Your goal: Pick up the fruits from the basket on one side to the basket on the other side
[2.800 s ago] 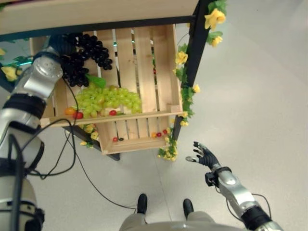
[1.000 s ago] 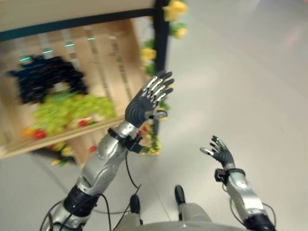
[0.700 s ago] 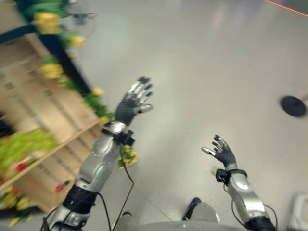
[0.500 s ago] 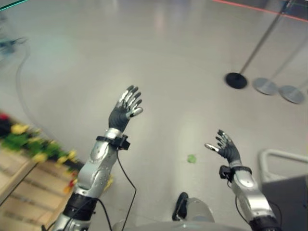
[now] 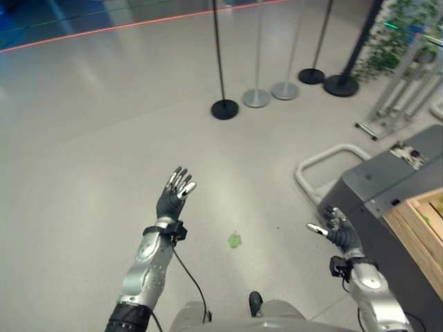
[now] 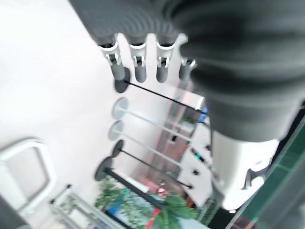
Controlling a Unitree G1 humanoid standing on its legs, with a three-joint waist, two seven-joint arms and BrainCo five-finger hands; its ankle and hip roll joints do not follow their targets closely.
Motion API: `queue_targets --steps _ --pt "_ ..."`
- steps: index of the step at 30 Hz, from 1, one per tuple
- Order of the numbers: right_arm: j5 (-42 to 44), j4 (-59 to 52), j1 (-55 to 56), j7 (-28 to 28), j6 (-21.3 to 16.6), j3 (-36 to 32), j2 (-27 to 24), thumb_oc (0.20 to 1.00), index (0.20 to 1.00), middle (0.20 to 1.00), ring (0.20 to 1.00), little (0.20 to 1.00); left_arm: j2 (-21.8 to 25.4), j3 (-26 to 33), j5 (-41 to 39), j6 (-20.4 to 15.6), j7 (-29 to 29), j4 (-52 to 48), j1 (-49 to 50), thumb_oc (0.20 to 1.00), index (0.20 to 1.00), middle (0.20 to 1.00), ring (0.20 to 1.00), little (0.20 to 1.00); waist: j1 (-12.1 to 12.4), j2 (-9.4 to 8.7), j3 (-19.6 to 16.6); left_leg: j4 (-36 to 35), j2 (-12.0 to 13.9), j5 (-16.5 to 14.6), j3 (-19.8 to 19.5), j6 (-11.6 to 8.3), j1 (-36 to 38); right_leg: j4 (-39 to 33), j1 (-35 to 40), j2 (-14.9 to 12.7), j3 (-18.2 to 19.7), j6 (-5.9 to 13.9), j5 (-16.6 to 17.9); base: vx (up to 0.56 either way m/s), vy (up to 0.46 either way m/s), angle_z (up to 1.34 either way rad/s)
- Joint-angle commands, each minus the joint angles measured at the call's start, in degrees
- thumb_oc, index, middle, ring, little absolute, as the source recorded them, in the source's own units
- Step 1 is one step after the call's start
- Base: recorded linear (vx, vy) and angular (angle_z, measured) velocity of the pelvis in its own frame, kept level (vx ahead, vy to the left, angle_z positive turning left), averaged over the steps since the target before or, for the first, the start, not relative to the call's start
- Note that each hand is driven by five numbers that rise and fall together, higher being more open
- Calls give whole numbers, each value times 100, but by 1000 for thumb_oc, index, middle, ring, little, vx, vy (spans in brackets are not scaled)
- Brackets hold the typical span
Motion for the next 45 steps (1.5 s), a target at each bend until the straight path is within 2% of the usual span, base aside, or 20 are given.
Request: queue_targets --steps 1,2,4,6,11,13,16,17,18,20,26,33,35,36,37,38,41,42,44,45 --pt "144 -283 -242 -48 -336 -23 -150 1000 1000 1000 1000 1000 19 191 360 -433 93 -367 -53 1000 1000 1000 1000 1000 103 49 142 166 -112 232 -357 -269 85 -305 528 35 134 529 -766 183 153 -125" --pt "118 -297 -261 -49 -341 0 -183 1000 1000 1000 1000 1000 -12 180 328 -443 109 -292 -57 1000 1000 1000 1000 1000 109 71 148 -69 -162 351 -572 -289 64 -289 553 109 461 559 -783 130 131 -110" --pt "128 -310 -247 -48 -343 -21 -185 1000 1000 1000 1000 1000 -5 176 374 -450 115 -274 -87 1000 1000 1000 1000 1000 129 61 146 -167 -121 399 -514 -296 70 -320 562 130 579 572 -777 94 117 -140" --pt "219 -332 -158 -18 -362 -93 -69 1000 1000 1000 1000 1000 20 65 393 -476 107 -198 -131 1000 1000 1000 1000 1000 10 -2 72 -565 153 443 -285 -257 257 -372 454 149 644 612 -697 100 177 -102" --pt "239 -331 -206 -79 -340 -84 51 1000 1000 1000 1000 1000 202 -23 530 -492 146 -252 -219 1000 1000 1000 1000 1000 -86 -137 -16 -896 176 465 251 -35 329 -270 131 -130 649 906 -607 54 229 -52" --pt "289 -294 -440 -156 -360 5 121 1000 1000 1000 1000 1000 275 -30 585 -499 231 -284 -308 1000 1000 1000 1000 1000 -51 -237 69 -870 259 389 501 71 315 383 -319 -75 554 1086 -571 -3 105 -60" --pt "373 -293 -613 -176 -401 147 232 1000 1000 1000 1000 1000 366 -5 708 -543 370 -261 -372 1000 1000 1000 1000 1000 27 -312 159 -755 399 228 826 130 405 956 -723 -96 -289 1280 -430 62 79 -95" --pt "376 -292 -585 -169 -398 142 258 1000 1000 1000 1000 1000 378 5 707 -541 361 -264 -352 1000 1000 1000 1000 1000 5 -297 142 -766 415 200 875 144 439 877 -702 -224 -398 1259 -399 198 20 -63" --pt "372 -297 -529 -192 -391 69 296 1000 1000 1000 1000 1000 390 26 644 -553 375 -249 -335 1000 1000 1000 1000 1000 8 -277 126 -798 551 161 1052 99 515 543 -594 -755 -715 1188 -166 142 -53 -40" --pt "361 -327 -530 -252 -381 -19 332 1000 1000 1000 1000 1000 392 18 552 -565 461 -227 -412 1000 1000 1000 1000 1000 -1 -248 129 -830 763 78 1266 23 578 54 -531 -1255 -1018 1209 208 86 -111 -54" --pt "178 -286 -630 -345 -358 -83 314 1000 1000 1000 1000 1000 414 66 559 -624 577 -128 -540 1000 1000 1000 1000 1000 -32 -293 94 -637 938 -297 1788 -179 871 -470 -594 -1813 -1695 1431 777 102 -123 -67" --pt "54 -298 -581 -284 -332 -89 41 1000 1000 1000 1000 1000 322 187 573 -625 564 -14 -445 1000 1000 1000 1000 1000 -140 -233 86 470 1091 -628 2029 -394 821 -158 -453 -1770 -1877 1314 240 129 -239 -34" --pt "-41 -313 -590 -212 -323 -55 -154 1000 1000 1000 1000 1000 239 243 493 -642 562 5 -402 1000 1000 1000 1000 1000 -72 -141 165 1466 1098 -220 1872 -488 665 -129 -250 -1573 -1911 1073 50 228 -331 -45" --pt "0 -309 -658 -134 -327 -6 -295 1000 1000 1000 1000 1000 140 333 325 -630 558 -21 -253 1000 1000 1000 1000 1000 28 -144 232 2069 717 133 1334 -555 624 -259 -61 -1416 -1748 899 -51 215 -252 -46" --pt "1 -308 -662 -133 -327 -7 -295 1000 1000 1000 1000 1000 140 335 326 -629 558 -23 -255 1000 1000 1000 1000 1000 16 -167 221 2039 688 174 1330 -552 613 -277 -69 -1444 -1753 901 -28 351 -454 -79" --pt "-5 -272 -719 -53 -301 107 -399 1000 1000 1000 1000 1000 94 438 185 -567 491 -44 -34 1000 1000 1000 1000 1000 32 -229 221 2926 705 804 1185 -428 644 -528 127 -1179 -1549 691 -182 196 -264 -88" --pt "-35 -266 -763 -74 -278 200 -520 1000 1000 1000 1000 1000 72 400 112 -521 517 -26 -6 1000 1000 1000 1000 1000 196 -255 411 3148 500 703 1187 -285 242 -570 401 -1016 -1391 587 -291 237 -363 -88" --pt "-93 -299 -812 -118 -204 142 -567 1000 1000 1000 1000 1000 49 339 177 -443 467 13 15 1000 1000 1000 1000 1000 357 -221 505 3013 57 293 1258 -302 -427 -565 685 -947 -1284 583 -398 249 -192 -2" --pt "-76 -319 -841 -65 -201 149 -546 1000 1000 1000 1000 1000 56 357 173 -438 413 5 40 1000 1000 1000 1000 1000 397 -229 479 2722 112 291 1309 -276 -528 -585 748 -909 -1217 602 -448 280 -146 22" --pt "-74 -308 -847 -93 -235 131 -511 1000 1000 1000 1000 1000 51 349 151 -475 398 8 63 1000 1000 1000 1000 1000 464 -122 452 1764 380 397 1421 -276 -735 -603 850 -781 -1227 608 -632 228 -52 8"
